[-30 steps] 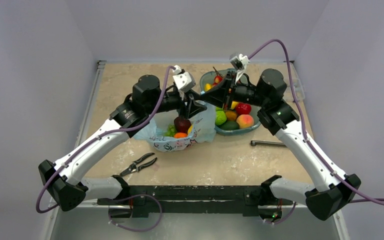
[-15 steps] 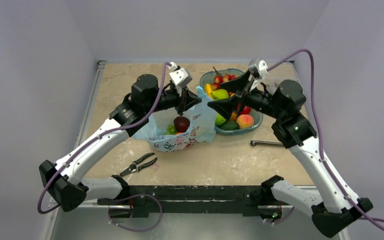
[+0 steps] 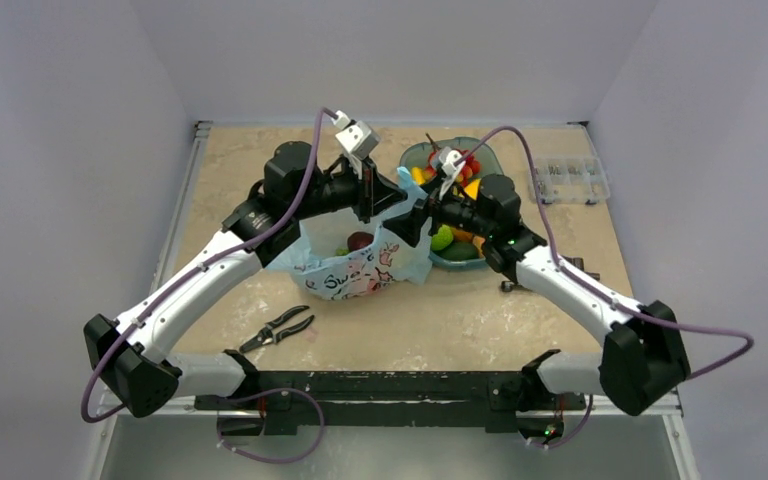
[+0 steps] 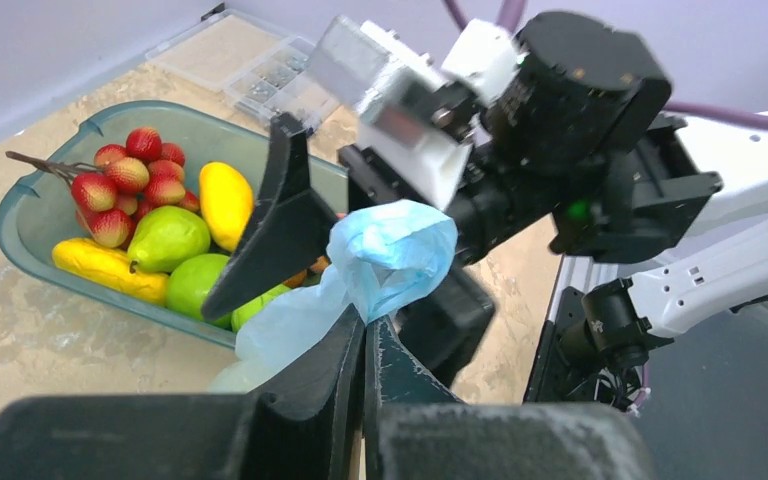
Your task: Place the fake fruits into the plastic bag and tie a complex knot
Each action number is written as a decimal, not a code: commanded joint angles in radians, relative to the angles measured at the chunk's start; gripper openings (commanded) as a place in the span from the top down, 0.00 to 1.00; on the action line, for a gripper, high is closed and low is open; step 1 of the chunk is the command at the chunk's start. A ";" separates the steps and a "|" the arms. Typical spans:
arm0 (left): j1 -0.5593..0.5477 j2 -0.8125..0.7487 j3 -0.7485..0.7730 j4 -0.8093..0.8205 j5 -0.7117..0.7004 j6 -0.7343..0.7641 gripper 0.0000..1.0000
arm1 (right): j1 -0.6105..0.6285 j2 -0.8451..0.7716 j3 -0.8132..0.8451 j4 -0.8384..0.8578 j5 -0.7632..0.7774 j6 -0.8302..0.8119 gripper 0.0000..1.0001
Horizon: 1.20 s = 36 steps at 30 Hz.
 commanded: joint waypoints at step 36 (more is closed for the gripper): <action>-0.031 -0.108 -0.223 -0.086 -0.176 1.164 0.00 | 0.079 0.096 -0.028 0.220 -0.157 -0.139 1.00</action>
